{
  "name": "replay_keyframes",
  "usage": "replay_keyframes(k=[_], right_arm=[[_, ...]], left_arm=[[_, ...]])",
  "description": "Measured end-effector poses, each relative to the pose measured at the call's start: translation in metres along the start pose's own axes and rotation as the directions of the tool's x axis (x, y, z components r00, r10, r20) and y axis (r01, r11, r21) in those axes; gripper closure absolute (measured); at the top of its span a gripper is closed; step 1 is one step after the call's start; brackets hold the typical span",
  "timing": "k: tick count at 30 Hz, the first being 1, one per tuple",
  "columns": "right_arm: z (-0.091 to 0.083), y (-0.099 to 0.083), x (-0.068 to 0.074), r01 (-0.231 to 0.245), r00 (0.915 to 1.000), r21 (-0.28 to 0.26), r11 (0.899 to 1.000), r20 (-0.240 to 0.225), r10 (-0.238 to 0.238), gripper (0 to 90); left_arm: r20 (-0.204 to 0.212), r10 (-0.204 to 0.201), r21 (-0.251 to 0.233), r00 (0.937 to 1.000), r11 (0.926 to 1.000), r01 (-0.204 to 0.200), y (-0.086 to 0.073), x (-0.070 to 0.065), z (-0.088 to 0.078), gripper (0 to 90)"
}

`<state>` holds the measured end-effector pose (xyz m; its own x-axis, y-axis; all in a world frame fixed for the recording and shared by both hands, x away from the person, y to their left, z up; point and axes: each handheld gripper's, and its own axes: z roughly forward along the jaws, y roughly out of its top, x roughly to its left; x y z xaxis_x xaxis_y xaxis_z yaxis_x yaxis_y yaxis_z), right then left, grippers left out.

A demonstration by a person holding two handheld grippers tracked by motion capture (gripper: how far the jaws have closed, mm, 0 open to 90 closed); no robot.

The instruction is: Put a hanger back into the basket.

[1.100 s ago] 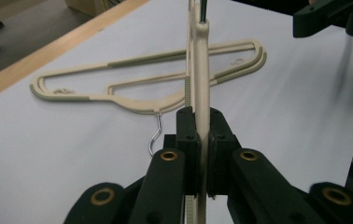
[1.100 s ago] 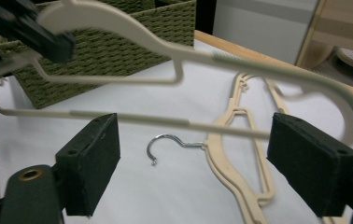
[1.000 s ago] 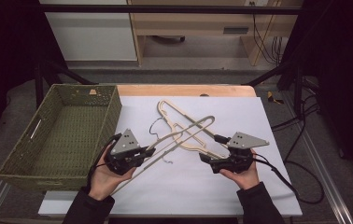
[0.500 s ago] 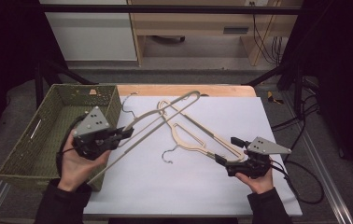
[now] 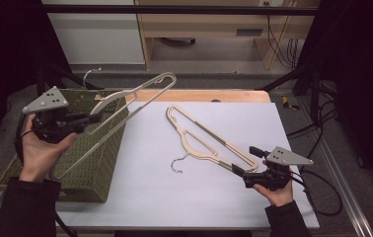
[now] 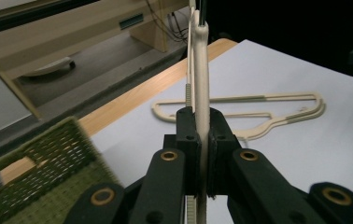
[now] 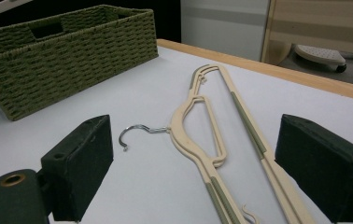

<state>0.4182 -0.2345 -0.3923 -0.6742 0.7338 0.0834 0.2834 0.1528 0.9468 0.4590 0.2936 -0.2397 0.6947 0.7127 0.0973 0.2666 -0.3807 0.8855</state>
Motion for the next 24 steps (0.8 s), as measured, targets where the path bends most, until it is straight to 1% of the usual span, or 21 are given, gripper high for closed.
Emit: replay_keyframes(k=[1,2,3,6,7,8,10,13,14,15,20,22,24], right_arm=[[0.000,0.000,0.000,-0.003,1.0000,-0.002,1.000,-0.006,0.003,11.8],[0.000,0.000,0.000,-0.006,0.9999,-0.002,1.000,-0.009,0.006,11.9],[0.000,0.000,0.000,-0.006,0.9999,-0.002,1.000,-0.009,0.006,11.9],[0.000,0.000,-0.001,-0.003,1.0000,-0.002,1.000,-0.007,0.003,11.8],[0.000,0.000,-0.001,-0.003,1.0000,-0.002,1.000,-0.007,0.003,11.8],[0.000,0.000,-0.001,-0.002,1.0000,0.000,1.000,-0.006,0.002,11.8],[0.001,-0.001,-0.001,0.000,1.0000,0.003,1.000,-0.003,0.000,11.8],[0.002,-0.001,-0.001,-0.001,1.0000,0.006,1.000,-0.004,0.001,11.8],[0.003,-0.002,-0.001,0.002,1.0000,0.008,1.000,-0.006,-0.002,11.7],[0.003,-0.002,-0.001,0.002,1.0000,0.008,1.000,-0.006,-0.002,11.7],[0.003,-0.002,-0.002,0.000,1.0000,0.013,1.000,-0.007,0.000,11.6],[0.003,-0.002,-0.002,-0.003,1.0000,0.013,1.000,-0.006,0.003,11.6],[0.003,-0.002,-0.002,-0.004,1.0000,0.013,1.000,-0.006,0.004,11.6]], left_arm=[[-0.007,-0.002,0.005,1.0000,1.0000,0.002,-0.002,0.006,-0.002,86.0],[-0.028,-0.003,0.015,0.9996,0.9999,0.004,-0.007,0.018,-0.004,86.0],[-0.028,-0.003,0.015,0.9996,0.9999,0.004,-0.007,0.018,-0.004,86.0],[-0.046,-0.010,0.032,0.9989,0.9994,0.012,-0.016,0.034,-0.007,86.0],[-0.050,-0.015,0.034,0.9986,0.9993,0.016,-0.018,0.037,-0.007,86.0],[-0.053,-0.028,0.042,0.9982,0.9987,0.030,-0.023,0.043,-0.008,86.0],[-0.070,-0.039,0.064,0.9968,0.9970,0.043,-0.030,0.052,-0.008,86.0],[-0.085,-0.048,0.074,0.9952,0.9958,0.055,-0.038,0.061,-0.008,86.0],[-0.093,-0.062,0.070,0.9937,0.9952,0.068,-0.045,0.068,-0.007,86.0],[-0.093,-0.062,0.070,0.9937,0.9952,0.068,-0.045,0.068,-0.007,86.0],[-0.122,-0.065,0.091,0.9904,0.9929,0.076,-0.058,0.082,-0.008,86.0],[-0.132,-0.079,0.088,0.9880,0.9919,0.091,-0.064,0.089,-0.010,86.0],[-0.138,-0.091,0.084,0.9862,0.9911,0.104,-0.068,0.093,-0.011,86.0]])
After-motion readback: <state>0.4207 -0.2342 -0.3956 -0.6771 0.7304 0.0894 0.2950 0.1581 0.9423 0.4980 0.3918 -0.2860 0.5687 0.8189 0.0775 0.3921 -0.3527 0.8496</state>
